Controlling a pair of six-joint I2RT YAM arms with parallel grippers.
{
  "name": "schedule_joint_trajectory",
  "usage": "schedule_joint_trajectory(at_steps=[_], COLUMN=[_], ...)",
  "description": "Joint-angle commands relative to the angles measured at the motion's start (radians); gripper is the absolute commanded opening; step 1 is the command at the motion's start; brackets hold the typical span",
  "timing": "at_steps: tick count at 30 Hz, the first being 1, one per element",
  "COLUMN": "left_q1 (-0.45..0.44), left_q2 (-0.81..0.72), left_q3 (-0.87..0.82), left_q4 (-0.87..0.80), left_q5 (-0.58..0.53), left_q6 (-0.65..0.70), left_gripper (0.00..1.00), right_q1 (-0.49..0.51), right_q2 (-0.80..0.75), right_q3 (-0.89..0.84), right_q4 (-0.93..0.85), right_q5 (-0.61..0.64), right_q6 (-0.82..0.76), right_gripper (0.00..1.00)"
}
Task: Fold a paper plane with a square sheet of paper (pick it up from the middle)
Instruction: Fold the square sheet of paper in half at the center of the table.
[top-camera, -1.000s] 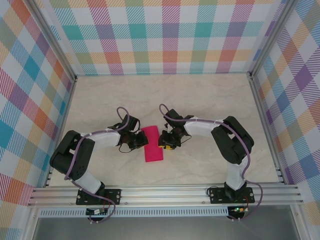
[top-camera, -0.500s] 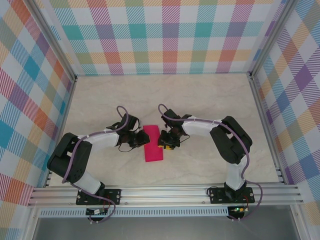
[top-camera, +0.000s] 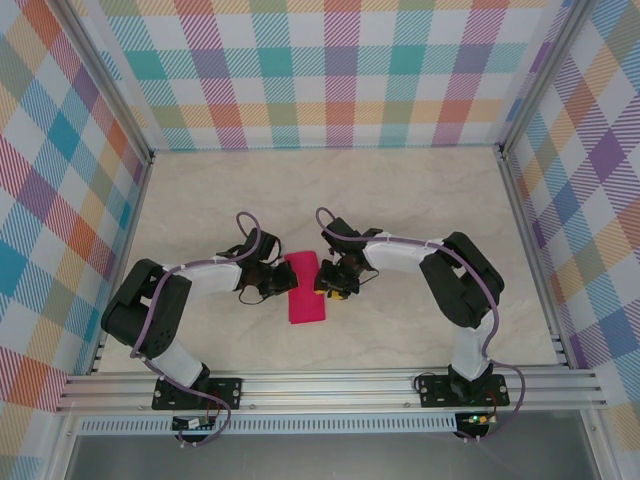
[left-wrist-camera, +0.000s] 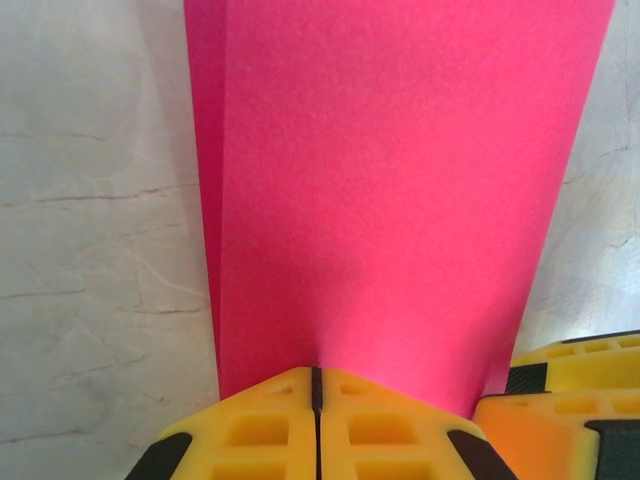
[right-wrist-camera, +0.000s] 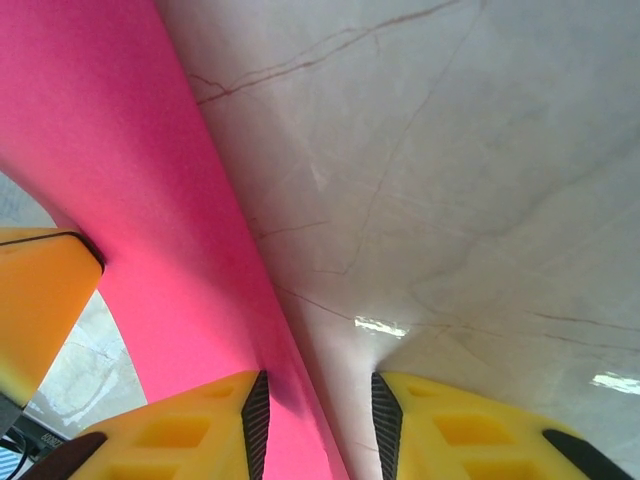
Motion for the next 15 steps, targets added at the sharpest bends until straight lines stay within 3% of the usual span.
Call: schedule_joint_trajectory(at_steps=[1,4,6,8,11,15], left_q1=[-0.007,-0.007,-0.007,-0.007,-0.007,-0.007], left_q2=[0.020,0.038,0.053,0.063,0.069,0.070], left_q3=[0.003,0.005,0.006,0.003,-0.003,-0.005], left_q4=[-0.023,-0.020,-0.019,-0.015,-0.012,-0.015], left_q5=[-0.015,-0.006,0.005,0.007,0.003,0.003], left_q6=[0.031,0.041,0.048,0.048,0.050,0.054], left_gripper=[0.05,0.05,0.04,0.03,0.03,0.02], right_q1=[0.004,0.004,0.005,0.005,0.004,0.006], right_q2=[-0.061,-0.132,-0.167,-0.186,-0.161,-0.115], right_q3=[-0.025,-0.051,-0.072,-0.104,-0.138,-0.150], right_q4=[-0.030,-0.018,0.009,0.078,0.217,0.286], right_q5=[0.063,0.082,0.067,0.001,-0.140,-0.204], right_q6=[-0.036,-0.043,-0.049,-0.049,-0.029,-0.009], right_gripper=[0.37,0.36,0.29,0.14,0.04,0.01])
